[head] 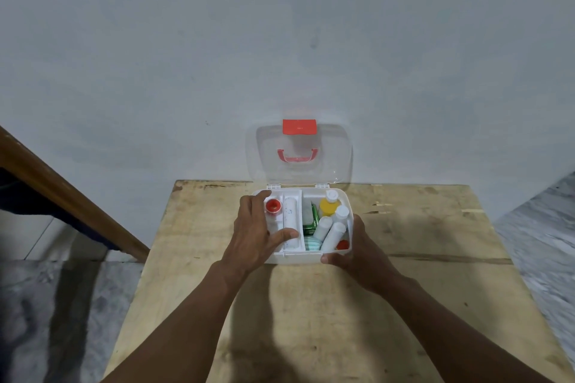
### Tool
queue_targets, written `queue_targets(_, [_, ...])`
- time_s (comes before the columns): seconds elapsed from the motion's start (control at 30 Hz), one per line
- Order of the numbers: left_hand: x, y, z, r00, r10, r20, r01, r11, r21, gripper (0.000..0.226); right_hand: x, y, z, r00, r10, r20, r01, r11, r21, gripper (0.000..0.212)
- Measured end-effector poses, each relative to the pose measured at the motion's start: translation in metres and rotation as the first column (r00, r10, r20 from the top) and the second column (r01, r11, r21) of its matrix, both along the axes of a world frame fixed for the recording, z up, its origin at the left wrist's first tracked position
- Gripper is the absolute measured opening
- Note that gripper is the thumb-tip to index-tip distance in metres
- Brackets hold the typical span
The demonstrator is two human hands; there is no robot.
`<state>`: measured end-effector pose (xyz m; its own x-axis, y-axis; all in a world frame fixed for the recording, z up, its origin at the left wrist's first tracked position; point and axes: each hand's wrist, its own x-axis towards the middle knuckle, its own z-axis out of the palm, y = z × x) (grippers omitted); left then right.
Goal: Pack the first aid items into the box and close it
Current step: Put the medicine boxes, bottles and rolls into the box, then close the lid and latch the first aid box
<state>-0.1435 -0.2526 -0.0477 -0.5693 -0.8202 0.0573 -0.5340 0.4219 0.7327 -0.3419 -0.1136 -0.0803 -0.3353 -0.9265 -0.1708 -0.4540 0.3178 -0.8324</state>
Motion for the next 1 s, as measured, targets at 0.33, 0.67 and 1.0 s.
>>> queue_targets(0.33, [-0.024,-0.038,0.060,0.936,0.273,-0.221,-0.246,0.959,0.142,0.075,0.001,0.000,0.006,0.999,-0.043,-0.019,0.044,0.997,0.066,0.110])
queue_targets(0.67, [-0.072,-0.067,0.107,0.830,0.556,-0.041,-0.492,0.765,0.416,0.082,0.004,0.000,0.008,0.997,-0.060,-0.043,0.064,0.992,0.111,0.103])
queue_targets(1.0, [-0.070,-0.068,0.115,0.784,0.620,-0.026,-0.524,0.684,0.507,0.075,0.006,0.002,0.016,0.997,-0.057,-0.053,0.063,0.991,0.116,0.110])
